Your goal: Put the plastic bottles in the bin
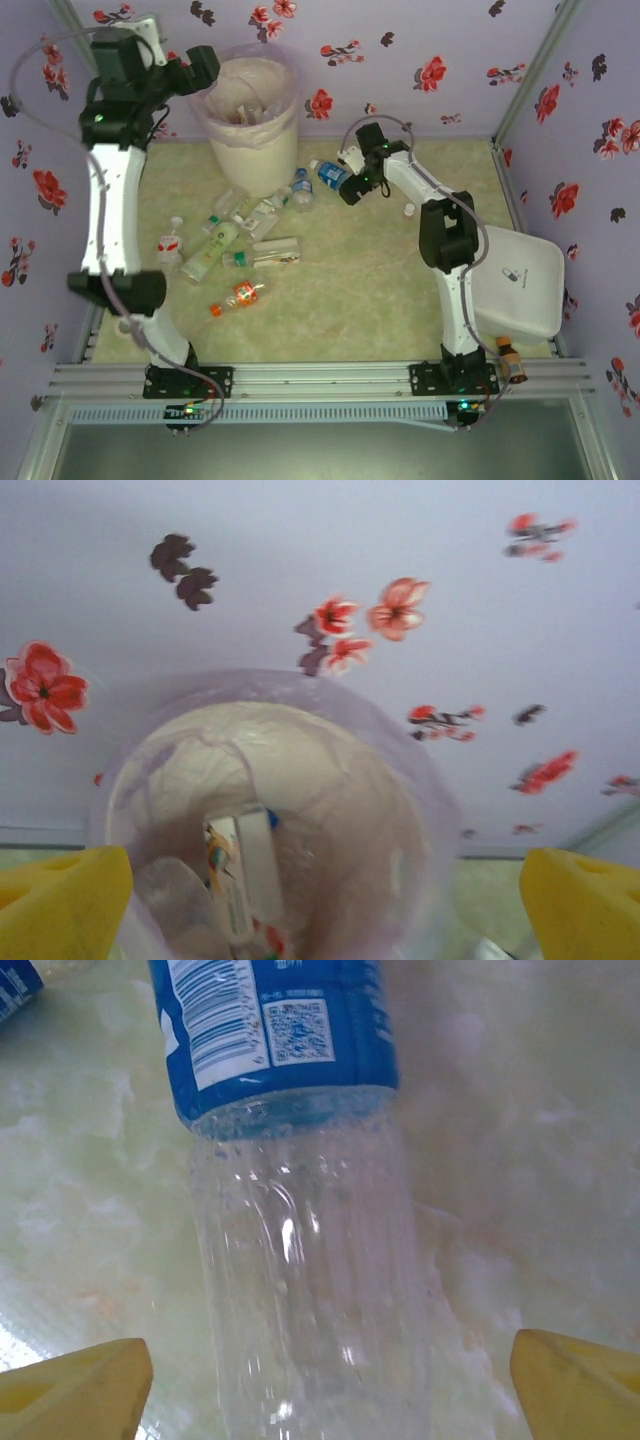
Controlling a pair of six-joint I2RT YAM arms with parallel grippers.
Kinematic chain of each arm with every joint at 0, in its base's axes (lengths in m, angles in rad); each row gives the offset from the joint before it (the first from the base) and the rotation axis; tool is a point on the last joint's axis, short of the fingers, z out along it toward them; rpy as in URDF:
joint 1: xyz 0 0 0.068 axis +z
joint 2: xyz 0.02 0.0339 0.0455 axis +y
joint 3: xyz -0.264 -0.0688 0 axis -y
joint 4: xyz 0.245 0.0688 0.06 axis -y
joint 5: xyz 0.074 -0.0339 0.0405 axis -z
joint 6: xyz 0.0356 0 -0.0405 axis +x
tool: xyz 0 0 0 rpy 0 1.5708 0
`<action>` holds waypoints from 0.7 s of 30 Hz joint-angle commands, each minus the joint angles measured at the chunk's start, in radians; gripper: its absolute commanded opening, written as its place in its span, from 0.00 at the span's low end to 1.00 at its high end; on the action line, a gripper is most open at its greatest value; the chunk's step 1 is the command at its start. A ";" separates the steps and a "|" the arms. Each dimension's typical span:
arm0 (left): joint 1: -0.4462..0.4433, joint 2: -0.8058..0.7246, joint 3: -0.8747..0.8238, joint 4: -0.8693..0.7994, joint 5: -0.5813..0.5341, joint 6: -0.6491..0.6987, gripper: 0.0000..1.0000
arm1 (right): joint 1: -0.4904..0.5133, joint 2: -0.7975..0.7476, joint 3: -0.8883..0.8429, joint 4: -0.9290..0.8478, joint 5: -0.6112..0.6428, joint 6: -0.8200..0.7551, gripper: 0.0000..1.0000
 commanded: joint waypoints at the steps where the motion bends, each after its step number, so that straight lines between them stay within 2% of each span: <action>1: -0.014 -0.188 -0.252 -0.028 0.087 -0.006 1.00 | 0.005 0.049 0.068 -0.072 -0.064 0.005 0.89; 4: -0.014 -0.416 -0.584 0.103 0.118 -0.096 1.00 | 0.009 0.067 0.066 -0.074 -0.099 0.011 0.81; 7: -0.015 -0.597 -0.853 0.160 0.137 -0.199 1.00 | 0.008 0.076 0.055 -0.077 -0.082 0.001 0.72; 11: -0.017 -0.768 -1.108 0.200 0.138 -0.321 1.00 | 0.006 0.040 0.029 -0.097 -0.043 -0.010 0.66; 12: -0.017 -0.802 -1.164 0.225 0.151 -0.357 1.00 | 0.006 0.016 0.010 -0.091 -0.039 -0.009 0.61; 16: -0.018 -0.864 -1.384 0.511 0.258 -0.610 1.00 | 0.005 -0.126 -0.117 -0.026 -0.024 0.012 0.59; 18: -0.037 -0.854 -1.432 0.631 0.269 -0.708 1.00 | 0.005 -0.209 -0.191 0.002 -0.016 0.044 0.57; 21: -0.083 -0.827 -1.431 0.690 0.242 -0.743 1.00 | 0.018 -0.388 -0.377 0.093 -0.014 0.156 0.50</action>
